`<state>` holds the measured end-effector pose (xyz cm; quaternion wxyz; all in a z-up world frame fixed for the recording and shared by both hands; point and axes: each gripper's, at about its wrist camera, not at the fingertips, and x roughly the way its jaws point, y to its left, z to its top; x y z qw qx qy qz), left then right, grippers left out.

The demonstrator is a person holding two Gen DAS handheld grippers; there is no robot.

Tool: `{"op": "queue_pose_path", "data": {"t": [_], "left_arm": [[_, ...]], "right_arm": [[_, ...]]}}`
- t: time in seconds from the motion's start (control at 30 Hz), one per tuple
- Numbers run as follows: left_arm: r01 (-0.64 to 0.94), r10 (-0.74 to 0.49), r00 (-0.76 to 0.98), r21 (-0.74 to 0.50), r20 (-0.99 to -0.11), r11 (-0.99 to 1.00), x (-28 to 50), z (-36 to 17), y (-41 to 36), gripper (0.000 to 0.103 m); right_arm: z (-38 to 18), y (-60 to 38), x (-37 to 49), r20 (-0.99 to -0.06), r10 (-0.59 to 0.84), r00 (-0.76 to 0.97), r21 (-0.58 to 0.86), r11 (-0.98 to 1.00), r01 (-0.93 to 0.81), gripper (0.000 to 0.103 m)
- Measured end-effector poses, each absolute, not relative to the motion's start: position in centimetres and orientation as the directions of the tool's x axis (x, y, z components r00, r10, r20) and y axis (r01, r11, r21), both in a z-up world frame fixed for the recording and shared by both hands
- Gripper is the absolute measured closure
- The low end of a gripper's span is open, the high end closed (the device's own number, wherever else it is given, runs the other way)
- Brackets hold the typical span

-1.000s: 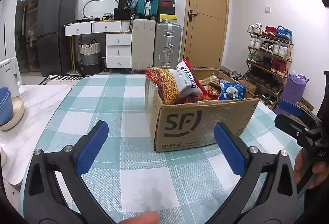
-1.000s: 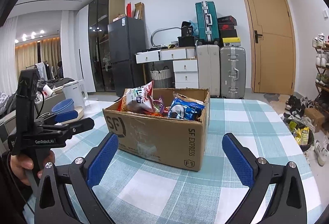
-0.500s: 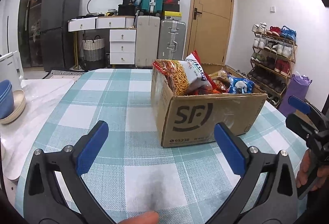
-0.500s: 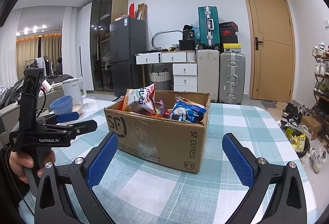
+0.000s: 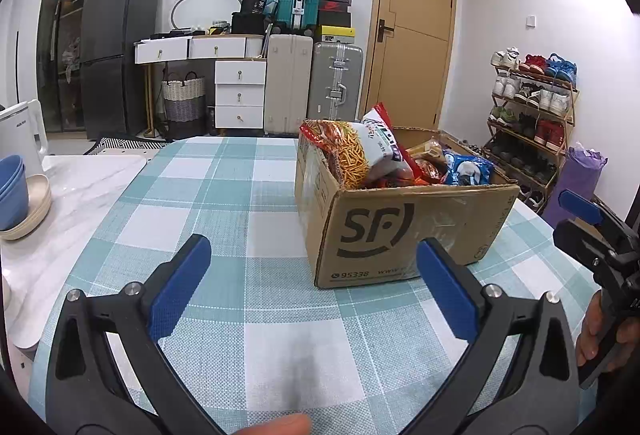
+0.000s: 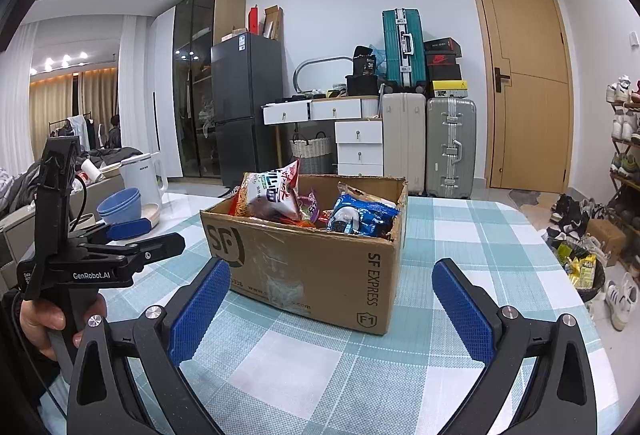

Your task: Organize snacks

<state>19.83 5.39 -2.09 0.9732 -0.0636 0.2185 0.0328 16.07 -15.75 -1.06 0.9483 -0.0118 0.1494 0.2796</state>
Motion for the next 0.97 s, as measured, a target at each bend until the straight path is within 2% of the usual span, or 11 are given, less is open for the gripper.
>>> {"op": "queue_pose_path", "data": {"t": [0.97], "left_arm": [[-0.092,0.036,0.903,-0.112,-0.427,0.989,19.55,-2.16,5.41,0.0]], "right_arm": [[-1.01,-15.81,16.1,-0.292,0.527,0.798,0.065,0.843,-0.534,0.001]]}}
